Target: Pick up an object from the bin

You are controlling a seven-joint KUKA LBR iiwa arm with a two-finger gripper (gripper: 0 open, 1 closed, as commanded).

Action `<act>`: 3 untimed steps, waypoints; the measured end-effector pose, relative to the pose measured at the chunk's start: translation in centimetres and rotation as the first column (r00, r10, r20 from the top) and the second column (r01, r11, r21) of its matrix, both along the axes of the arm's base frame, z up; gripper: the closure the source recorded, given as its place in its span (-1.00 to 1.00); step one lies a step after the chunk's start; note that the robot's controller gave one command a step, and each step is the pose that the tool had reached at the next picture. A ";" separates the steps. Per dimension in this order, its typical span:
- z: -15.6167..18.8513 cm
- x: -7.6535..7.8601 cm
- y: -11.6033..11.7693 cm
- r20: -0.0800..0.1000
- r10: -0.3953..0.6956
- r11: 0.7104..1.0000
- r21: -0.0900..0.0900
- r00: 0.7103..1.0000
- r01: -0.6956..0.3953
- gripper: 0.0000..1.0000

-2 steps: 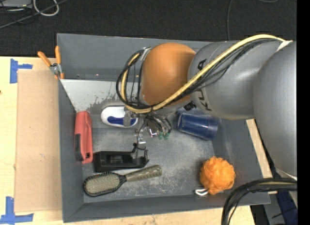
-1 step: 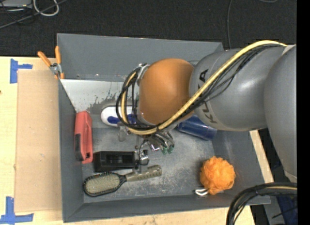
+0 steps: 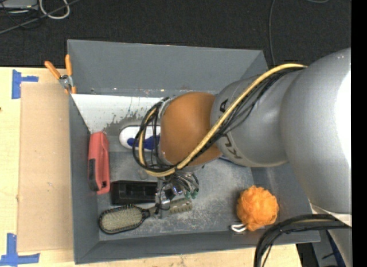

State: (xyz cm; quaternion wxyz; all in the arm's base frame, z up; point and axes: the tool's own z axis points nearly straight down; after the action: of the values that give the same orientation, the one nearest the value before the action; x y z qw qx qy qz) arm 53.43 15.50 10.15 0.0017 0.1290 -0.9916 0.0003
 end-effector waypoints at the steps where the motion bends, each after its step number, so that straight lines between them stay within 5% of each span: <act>1: -3.4 0.7 -0.2 0.007 -0.027 1.000 0.003 1.000 0.027 -1.00; 2: -3.0 1.0 -0.5 -0.004 -0.120 0.993 -0.001 0.993 0.120 1.00; 3: -3.0 1.0 -0.5 -0.004 -0.120 0.993 -0.001 0.993 0.120 1.00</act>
Offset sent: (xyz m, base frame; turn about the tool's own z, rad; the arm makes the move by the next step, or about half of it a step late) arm 0.0106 -0.0042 -0.0315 0.1173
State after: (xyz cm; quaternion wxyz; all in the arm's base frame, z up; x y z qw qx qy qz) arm 54.47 15.03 7.18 0.0039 0.0691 -0.9976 0.0003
